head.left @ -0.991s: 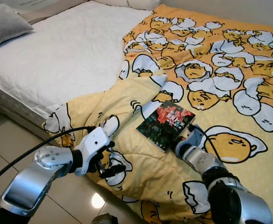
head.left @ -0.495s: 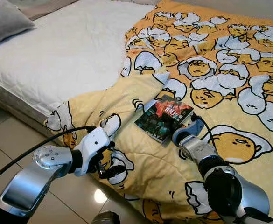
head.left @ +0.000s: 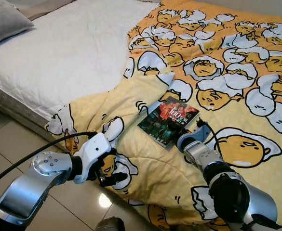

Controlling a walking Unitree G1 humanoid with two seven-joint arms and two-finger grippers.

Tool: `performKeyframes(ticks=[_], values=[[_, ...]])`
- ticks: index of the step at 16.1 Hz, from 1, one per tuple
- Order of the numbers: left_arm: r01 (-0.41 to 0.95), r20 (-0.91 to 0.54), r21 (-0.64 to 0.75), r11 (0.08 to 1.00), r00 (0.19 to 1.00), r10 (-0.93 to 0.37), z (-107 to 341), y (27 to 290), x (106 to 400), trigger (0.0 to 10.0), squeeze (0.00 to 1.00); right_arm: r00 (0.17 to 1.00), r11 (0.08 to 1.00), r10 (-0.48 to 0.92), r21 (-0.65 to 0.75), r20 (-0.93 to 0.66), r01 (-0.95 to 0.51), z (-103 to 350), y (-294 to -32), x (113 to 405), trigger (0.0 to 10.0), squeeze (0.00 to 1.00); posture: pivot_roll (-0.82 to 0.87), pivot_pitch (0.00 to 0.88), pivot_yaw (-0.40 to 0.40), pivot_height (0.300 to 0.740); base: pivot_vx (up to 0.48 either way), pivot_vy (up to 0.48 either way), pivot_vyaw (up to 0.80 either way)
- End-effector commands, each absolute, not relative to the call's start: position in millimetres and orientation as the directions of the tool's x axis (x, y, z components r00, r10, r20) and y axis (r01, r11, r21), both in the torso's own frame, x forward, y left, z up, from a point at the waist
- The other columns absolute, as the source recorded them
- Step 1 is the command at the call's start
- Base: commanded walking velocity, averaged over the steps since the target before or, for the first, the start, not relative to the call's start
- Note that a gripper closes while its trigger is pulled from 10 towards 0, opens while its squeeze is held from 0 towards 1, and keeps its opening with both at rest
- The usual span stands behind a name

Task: Clean up the room

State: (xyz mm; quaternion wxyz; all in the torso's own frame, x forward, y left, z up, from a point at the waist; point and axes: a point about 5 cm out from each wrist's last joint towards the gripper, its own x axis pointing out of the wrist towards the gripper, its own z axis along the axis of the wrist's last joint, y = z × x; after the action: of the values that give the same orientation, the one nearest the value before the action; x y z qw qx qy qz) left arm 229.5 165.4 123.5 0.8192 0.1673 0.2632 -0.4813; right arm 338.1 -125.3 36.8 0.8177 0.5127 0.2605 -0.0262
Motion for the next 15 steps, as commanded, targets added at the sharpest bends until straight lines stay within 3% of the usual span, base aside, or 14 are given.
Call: performKeyframes(ticks=[1,12,15], values=[[0.879,-0.589,0.035,0.475,0.402,-0.701,128.1,165.7,229.5,10.0,0.48,0.865,0.464,0.238,0.834,-0.442,0.298,40.7,-121.5,340.9,0.0,0.0,0.15,0.112,0.056,0.74,0.0,0.0,0.0],[0.882,-0.59,0.036,0.469,0.398,-0.703,128.6,163.4,231.7,10.0,0.48,0.867,0.469,0.238,0.833,-0.438,0.292,42.4,-123.3,342.3,0.0,0.0,0.15,0.109,0.057,0.74,0.0,0.0,0.0],[0.881,-0.587,0.04,0.471,0.402,-0.703,126.9,163.0,233.6,10.0,0.47,0.869,0.517,0.242,0.815,-0.432,0.261,42.1,-124.7,341.9,0.0,0.0,0.13,0.093,0.049,0.74,0.0,0.0,0.0]])
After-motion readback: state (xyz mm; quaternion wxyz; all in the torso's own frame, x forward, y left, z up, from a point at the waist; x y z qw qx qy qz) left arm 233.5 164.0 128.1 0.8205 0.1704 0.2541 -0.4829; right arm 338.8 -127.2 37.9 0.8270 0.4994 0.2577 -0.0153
